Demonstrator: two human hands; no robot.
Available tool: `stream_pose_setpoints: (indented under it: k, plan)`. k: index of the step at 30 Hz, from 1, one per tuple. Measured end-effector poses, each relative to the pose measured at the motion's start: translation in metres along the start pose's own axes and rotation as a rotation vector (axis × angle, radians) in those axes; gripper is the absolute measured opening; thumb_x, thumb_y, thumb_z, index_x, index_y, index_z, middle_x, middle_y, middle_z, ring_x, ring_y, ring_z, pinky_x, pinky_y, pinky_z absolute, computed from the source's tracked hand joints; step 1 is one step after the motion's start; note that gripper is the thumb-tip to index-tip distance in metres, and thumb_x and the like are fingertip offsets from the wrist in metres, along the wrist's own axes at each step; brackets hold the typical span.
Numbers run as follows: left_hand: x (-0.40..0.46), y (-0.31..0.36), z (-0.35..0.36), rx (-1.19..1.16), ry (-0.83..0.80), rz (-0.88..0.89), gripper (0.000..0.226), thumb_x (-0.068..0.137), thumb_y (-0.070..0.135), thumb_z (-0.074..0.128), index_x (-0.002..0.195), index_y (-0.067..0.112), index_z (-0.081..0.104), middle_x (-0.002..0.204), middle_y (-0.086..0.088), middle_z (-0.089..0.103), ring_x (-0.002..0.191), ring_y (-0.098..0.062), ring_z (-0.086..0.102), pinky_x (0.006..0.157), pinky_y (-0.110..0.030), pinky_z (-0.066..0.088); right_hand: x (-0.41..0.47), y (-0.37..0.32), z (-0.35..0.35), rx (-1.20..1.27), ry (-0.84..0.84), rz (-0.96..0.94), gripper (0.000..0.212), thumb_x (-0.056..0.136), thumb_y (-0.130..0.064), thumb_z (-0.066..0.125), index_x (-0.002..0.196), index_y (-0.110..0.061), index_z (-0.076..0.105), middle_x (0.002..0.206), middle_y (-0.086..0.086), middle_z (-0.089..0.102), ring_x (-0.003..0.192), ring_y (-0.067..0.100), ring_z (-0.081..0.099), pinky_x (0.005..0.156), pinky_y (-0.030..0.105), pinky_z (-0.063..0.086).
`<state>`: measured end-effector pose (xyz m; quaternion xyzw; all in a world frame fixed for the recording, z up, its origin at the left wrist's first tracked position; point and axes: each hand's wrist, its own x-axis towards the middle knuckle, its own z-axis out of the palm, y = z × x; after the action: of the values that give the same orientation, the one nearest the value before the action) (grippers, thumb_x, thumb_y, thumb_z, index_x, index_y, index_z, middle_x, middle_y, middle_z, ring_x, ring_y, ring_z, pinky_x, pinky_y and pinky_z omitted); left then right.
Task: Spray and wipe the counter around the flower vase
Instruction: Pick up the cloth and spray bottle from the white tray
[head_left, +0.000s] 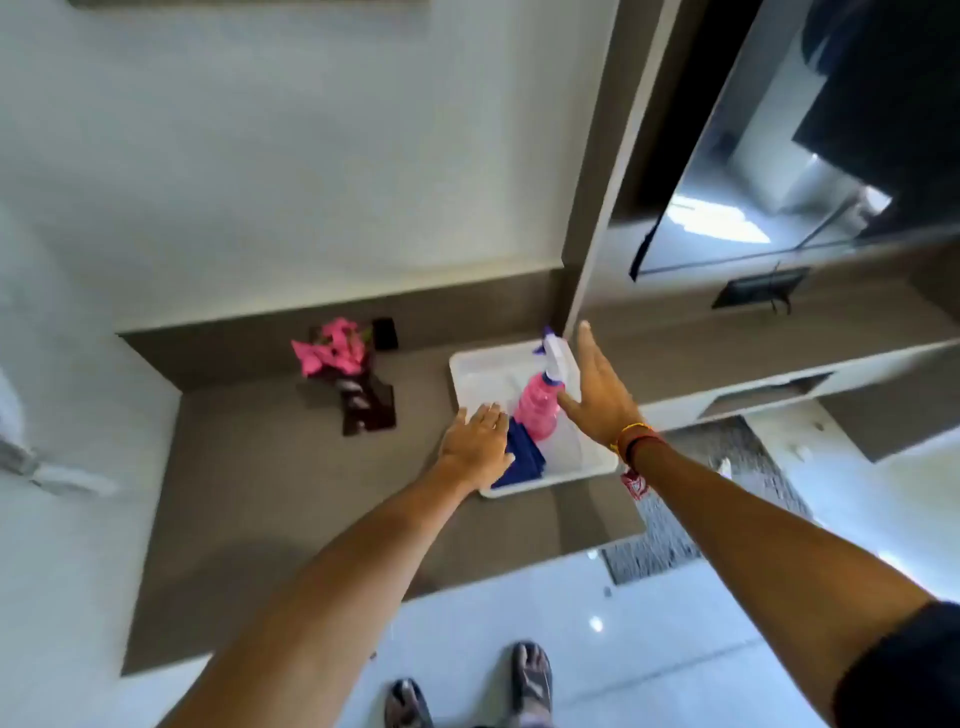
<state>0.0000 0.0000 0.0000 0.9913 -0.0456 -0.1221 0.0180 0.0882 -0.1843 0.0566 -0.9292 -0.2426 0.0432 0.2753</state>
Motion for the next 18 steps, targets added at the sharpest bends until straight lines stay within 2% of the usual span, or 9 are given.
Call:
stream_pose_setpoints:
  k: [2,4,7,9,12,14,16,18]
  plan:
    - [0.010,0.016,0.018,0.052,-0.081,0.029,0.067,0.102,0.041,0.042,0.153,0.003,0.021,0.163,-0.015,0.020,0.150,-0.027,0.019,0.122,-0.049,0.018,0.000,0.019,0.010,0.076,-0.020,0.122,0.101,0.090,-0.032,0.067,0.160,-0.007,-0.001,0.170,0.012,0.006,0.156,0.028,0.016,0.123,0.045,0.027]
    - [0.015,0.025,0.037,0.081,-0.099,0.032,0.066,0.103,0.038,0.042,0.152,0.000,0.021,0.162,-0.018,0.021,0.150,-0.030,0.020,0.122,-0.048,0.020,-0.003,0.030,0.020,0.103,-0.084,0.176,0.103,0.088,-0.036,0.070,0.160,-0.007,0.003,0.169,0.013,0.011,0.154,0.032,0.021,0.121,0.050,0.031]
    - [0.033,0.033,0.055,0.095,-0.164,-0.016,0.067,0.103,0.034,0.046,0.153,0.000,0.018,0.163,-0.020,0.017,0.150,-0.033,0.018,0.122,-0.049,0.021,0.019,0.049,0.033,0.167,-0.134,0.134,0.106,0.085,-0.035,0.075,0.160,-0.008,0.006,0.168,0.013,0.017,0.152,0.035,0.028,0.121,0.050,0.033]
    - [0.034,0.031,0.057,0.112,-0.160,-0.042,0.069,0.102,0.030,0.050,0.155,0.002,0.015,0.164,-0.019,0.012,0.151,-0.034,0.016,0.121,-0.051,0.022,0.031,0.043,0.033,0.233,-0.121,0.104,0.105,0.081,-0.032,0.079,0.159,-0.009,0.012,0.161,0.015,0.032,0.144,0.035,0.041,0.116,0.047,0.038]
    - [0.042,0.037,0.065,0.095,-0.175,-0.065,0.075,0.097,0.020,0.062,0.154,0.002,0.018,0.163,-0.019,0.017,0.149,-0.036,0.020,0.118,-0.053,0.028,0.057,0.042,0.043,0.372,-0.103,0.059,0.090,0.081,-0.036,0.079,0.152,-0.009,0.032,0.133,0.008,0.056,0.118,0.026,0.058,0.103,0.039,0.051]
    - [0.045,0.039,0.065,0.131,-0.138,-0.082,0.073,0.092,0.013,0.068,0.151,0.001,0.027,0.160,-0.020,0.026,0.145,-0.037,0.030,0.113,-0.055,0.036,0.070,0.039,0.049,0.396,-0.065,0.039,0.078,0.085,-0.041,0.074,0.147,-0.008,0.041,0.116,0.001,0.058,0.103,0.017,0.060,0.094,0.034,0.056]
    - [0.049,0.041,0.062,0.164,-0.122,-0.084,0.068,0.088,0.009,0.071,0.146,0.000,0.036,0.155,-0.020,0.036,0.139,-0.037,0.039,0.107,-0.055,0.043,0.080,0.039,0.052,0.448,-0.039,0.027,0.066,0.092,-0.035,0.067,0.148,-0.009,0.042,0.117,0.005,0.060,0.103,0.015,0.060,0.093,0.029,0.054]
    - [0.052,0.040,0.062,0.202,-0.100,-0.062,0.064,0.084,0.008,0.074,0.140,0.000,0.044,0.149,-0.020,0.044,0.133,-0.037,0.044,0.100,-0.055,0.047,0.086,0.043,0.057,0.510,-0.019,0.057,0.054,0.097,-0.027,0.061,0.145,-0.009,0.045,0.116,0.001,0.060,0.098,0.012,0.062,0.090,0.022,0.053]
